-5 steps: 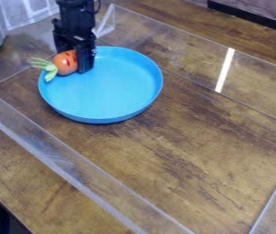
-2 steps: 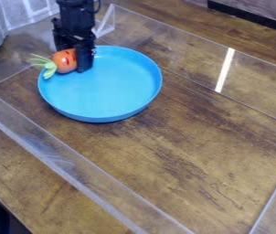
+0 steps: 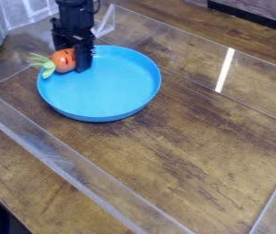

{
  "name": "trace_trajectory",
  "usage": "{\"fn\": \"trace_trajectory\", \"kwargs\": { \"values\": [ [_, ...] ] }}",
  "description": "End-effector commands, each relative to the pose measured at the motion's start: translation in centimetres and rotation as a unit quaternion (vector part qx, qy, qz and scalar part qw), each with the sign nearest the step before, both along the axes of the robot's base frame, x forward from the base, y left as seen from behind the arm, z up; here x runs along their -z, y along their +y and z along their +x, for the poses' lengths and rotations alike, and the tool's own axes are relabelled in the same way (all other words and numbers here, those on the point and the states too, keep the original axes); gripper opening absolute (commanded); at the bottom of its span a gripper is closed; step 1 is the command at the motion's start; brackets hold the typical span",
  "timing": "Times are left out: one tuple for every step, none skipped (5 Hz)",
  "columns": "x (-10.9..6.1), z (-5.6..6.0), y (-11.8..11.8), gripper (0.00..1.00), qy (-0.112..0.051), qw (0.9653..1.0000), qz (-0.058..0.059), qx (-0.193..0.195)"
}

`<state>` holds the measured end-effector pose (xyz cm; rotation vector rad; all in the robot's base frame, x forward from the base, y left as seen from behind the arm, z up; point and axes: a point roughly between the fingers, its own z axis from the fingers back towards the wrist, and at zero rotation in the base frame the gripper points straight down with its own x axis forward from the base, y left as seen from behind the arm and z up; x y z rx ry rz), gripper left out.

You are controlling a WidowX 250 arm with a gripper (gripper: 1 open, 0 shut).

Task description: Put the carrot in the blue tray

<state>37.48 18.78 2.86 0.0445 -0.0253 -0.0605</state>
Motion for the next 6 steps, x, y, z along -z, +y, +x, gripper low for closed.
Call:
{"fn": "trace_trajectory", "kwargs": {
  "values": [
    [-2.46, 1.1, 0.24, 0.0, -0.03, 0.9993, 0.02, 0.004],
    [-2.64, 1.13, 0.05, 0.0, -0.03, 0.9993, 0.023, 0.003],
    [-2.77, 1.18, -0.22, 0.0, -0.029, 0.9992, 0.026, 0.003],
    [-2.84, 1.24, -0.45, 0.0, -0.029, 0.9991, 0.029, 0.003],
    [-2.91, 1.3, -0.54, 0.0, -0.029, 0.9991, 0.032, 0.003],
    [-3.16, 1.34, -0.62, 0.0, -0.029, 0.999, 0.035, 0.002]
  ]
}}
